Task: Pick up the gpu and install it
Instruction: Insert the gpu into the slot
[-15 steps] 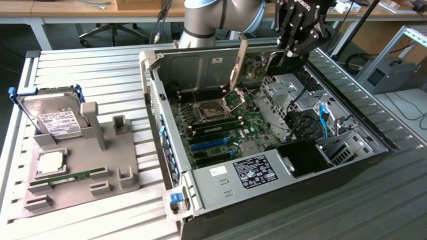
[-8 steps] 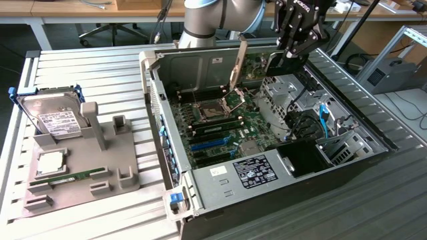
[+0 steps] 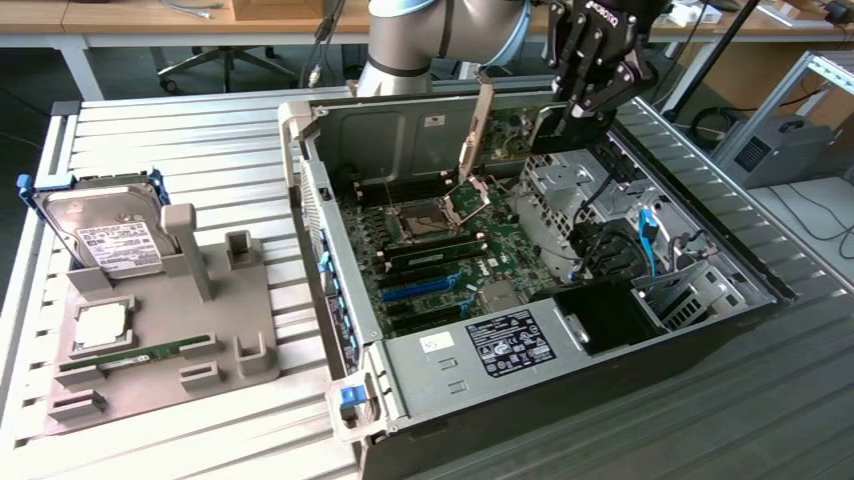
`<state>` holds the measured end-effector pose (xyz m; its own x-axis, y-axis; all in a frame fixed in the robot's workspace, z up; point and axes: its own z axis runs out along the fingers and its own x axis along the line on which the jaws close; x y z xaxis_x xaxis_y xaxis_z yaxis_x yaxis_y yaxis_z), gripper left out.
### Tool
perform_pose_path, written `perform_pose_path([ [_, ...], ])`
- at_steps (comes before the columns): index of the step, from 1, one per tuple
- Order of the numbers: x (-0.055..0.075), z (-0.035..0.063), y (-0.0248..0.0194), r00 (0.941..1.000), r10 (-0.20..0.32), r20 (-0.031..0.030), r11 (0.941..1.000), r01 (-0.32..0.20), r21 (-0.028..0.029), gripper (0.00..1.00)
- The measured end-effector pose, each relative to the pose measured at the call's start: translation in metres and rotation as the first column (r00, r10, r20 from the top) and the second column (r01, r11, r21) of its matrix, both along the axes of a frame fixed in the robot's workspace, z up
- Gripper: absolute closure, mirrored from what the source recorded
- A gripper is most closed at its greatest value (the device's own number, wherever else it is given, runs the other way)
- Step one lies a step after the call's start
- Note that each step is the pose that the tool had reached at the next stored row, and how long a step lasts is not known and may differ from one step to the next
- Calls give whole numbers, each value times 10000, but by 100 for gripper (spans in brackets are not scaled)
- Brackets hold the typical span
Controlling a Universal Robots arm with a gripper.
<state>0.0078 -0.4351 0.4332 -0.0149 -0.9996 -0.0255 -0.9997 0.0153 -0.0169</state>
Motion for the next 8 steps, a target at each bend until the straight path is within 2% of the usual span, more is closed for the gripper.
perform_pose_path([
  [8,-82,-26,1,9999,-124,0,9999,124,-5,73],
])
